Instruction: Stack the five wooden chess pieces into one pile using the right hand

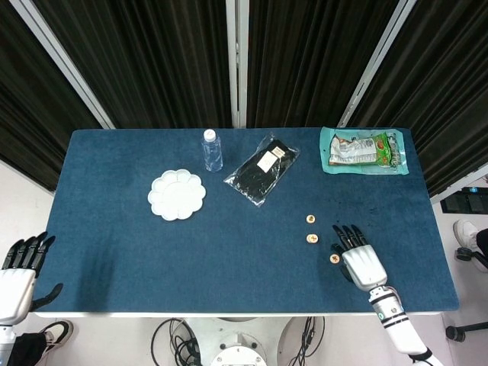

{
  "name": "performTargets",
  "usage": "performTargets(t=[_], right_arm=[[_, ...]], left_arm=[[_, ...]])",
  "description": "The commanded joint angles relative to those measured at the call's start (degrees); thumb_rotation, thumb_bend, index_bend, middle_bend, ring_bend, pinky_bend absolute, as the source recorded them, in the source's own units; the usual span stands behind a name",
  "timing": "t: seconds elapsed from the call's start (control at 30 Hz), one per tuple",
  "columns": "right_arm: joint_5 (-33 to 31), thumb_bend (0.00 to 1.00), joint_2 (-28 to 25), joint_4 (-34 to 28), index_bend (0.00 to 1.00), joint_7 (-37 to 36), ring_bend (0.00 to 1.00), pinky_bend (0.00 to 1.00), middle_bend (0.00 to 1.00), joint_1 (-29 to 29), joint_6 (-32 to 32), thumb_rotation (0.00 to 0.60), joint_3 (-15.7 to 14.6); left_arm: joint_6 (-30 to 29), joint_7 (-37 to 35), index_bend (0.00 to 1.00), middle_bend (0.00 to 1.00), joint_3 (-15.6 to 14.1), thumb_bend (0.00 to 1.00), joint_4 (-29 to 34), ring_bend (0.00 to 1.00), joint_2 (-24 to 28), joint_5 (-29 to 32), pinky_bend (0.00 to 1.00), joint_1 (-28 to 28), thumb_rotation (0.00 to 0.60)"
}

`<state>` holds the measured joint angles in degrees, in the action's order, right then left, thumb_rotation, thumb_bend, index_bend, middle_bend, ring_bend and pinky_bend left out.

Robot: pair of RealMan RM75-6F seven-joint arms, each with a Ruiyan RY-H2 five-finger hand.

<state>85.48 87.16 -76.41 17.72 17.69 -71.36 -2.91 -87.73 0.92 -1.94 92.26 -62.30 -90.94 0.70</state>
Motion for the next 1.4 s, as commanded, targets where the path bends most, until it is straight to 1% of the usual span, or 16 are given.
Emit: performTargets(t=[0.03,0.47,0.73,0.87,1.0,1.1,1.27,1.4], right_arm=[[-0.21,0.27,0.21,0.00,0.35,0.11,0.00,0.00,0.01,0.17,0.64,0.600,0.21],[-1.10,0.28,0.79,0.35,0.43,1.62,0.00,0.00,0.02,0.51,2.52,0.600,1.18],[-0.64,0.29,1.00,0.61,0.52,1.28,0.00,0.00,0.03,0.37,1.82,0.600,1.68],[-0.28,0.30,0.60,-0.03,0.53,1.02,0.00,0.00,0.03,0.57,1.56,0.600,2.11],[0.29,0.30,-0.87,-2.63,0.53,1.48,0.00,0.00,0.03,1.84,1.05,0.600,3.88],[0.07,0.30,-2.25,-5.66,0.55,3.26,0.00,0.00,0.04,3.77,2.29,0.600,5.71],[-3.56,0.30,-2.42,-8.22,0.55,8.07,0.00,0.00,0.05,7.36,7.05,0.600,8.68],[-6.49,0.30,-1.22,-8.11,0.56,10.68,0.00,0.00,0.05,9.10,9.76,0.600,9.65]], left_arm=[[0.00,-0.07,0.04,0.00,-0.01,0.23,-0.06,0.00,0.00,0.01,0.00,-0.01,0.600],[0.49,-0.84,0.04,0.00,-0.22,0.23,-0.23,0.00,0.21,-0.21,0.00,0.24,0.600],[0.58,-0.84,0.04,0.00,-0.27,0.23,-0.20,0.00,0.20,-0.22,0.00,0.27,0.600],[0.38,-0.89,0.04,0.00,-0.24,0.23,-0.18,0.00,0.23,-0.25,0.00,0.21,0.600],[0.47,-0.84,0.04,0.00,-0.29,0.23,-0.20,0.00,0.21,-0.26,0.00,0.23,0.600],[0.52,-0.70,0.04,0.00,-0.28,0.23,-0.13,0.00,0.20,-0.27,0.00,0.27,0.600],[0.42,-1.08,0.04,0.00,-0.23,0.23,-0.12,0.00,0.31,-0.03,0.00,0.17,0.600],[0.58,-1.74,0.04,0.00,-0.22,0.23,-0.26,0.00,0.38,0.09,0.00,0.21,0.600]])
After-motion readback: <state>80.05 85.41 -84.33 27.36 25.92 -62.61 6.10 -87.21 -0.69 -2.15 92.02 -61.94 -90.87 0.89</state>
